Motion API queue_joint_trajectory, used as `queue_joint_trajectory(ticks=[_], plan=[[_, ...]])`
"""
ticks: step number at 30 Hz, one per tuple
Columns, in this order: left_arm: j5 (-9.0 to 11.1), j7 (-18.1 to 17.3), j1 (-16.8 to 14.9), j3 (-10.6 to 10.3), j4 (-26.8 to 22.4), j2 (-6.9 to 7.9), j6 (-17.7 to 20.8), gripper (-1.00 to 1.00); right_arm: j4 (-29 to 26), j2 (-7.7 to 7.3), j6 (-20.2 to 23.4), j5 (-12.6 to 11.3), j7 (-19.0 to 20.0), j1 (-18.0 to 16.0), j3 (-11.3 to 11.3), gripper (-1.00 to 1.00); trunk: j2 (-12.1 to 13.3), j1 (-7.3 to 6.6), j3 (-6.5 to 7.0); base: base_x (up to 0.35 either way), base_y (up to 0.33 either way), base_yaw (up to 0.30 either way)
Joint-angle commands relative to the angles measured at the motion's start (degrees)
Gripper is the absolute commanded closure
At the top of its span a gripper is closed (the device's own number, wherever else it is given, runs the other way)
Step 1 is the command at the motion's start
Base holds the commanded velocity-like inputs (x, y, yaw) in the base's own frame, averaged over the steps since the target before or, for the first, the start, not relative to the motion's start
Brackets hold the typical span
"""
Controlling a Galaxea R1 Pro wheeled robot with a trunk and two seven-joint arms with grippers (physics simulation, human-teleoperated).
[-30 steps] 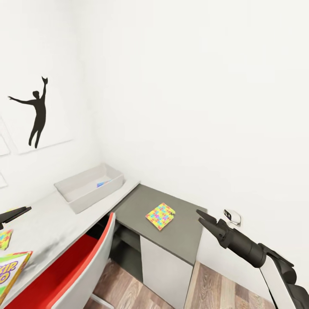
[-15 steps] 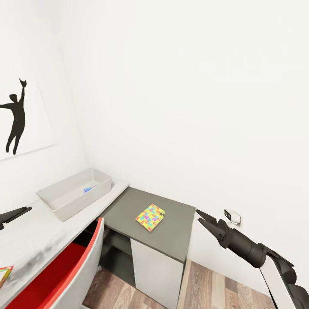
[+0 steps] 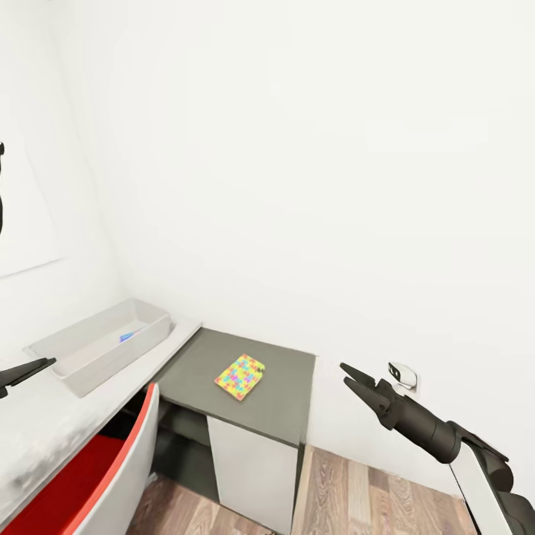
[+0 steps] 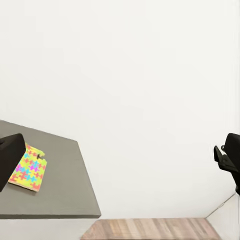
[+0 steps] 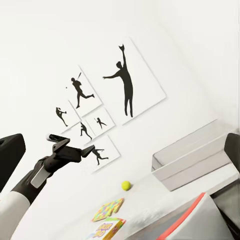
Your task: Put all the toys in the child's room - the three board games (two on the bed and one on the table), the two jigsaw puzzles on the table, and the tennis ball on the table - inside the toy box on the table in the child's room.
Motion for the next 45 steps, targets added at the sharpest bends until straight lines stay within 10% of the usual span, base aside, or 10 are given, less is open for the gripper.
queue_joint_trajectory(ticks=[1, 45], plan=[[-0.06, -0.26, 0.0, 0.02, 0.0, 0.0, 0.62, -1.0, 0.03, -0.01, 0.46, -0.31, 0.04, -0.03, -0.01, -1.0, -0.04, 0.0, 0.04, -0.169, 0.0, -0.212], [-0.15, -0.26, 0.0, -0.19, 0.03, -0.03, 0.61, -1.0, -0.03, -0.01, 0.38, -0.35, -0.3, -0.03, -0.12, -1.0, -0.04, 0.0, 3.02, -0.062, 0.0, -0.209]])
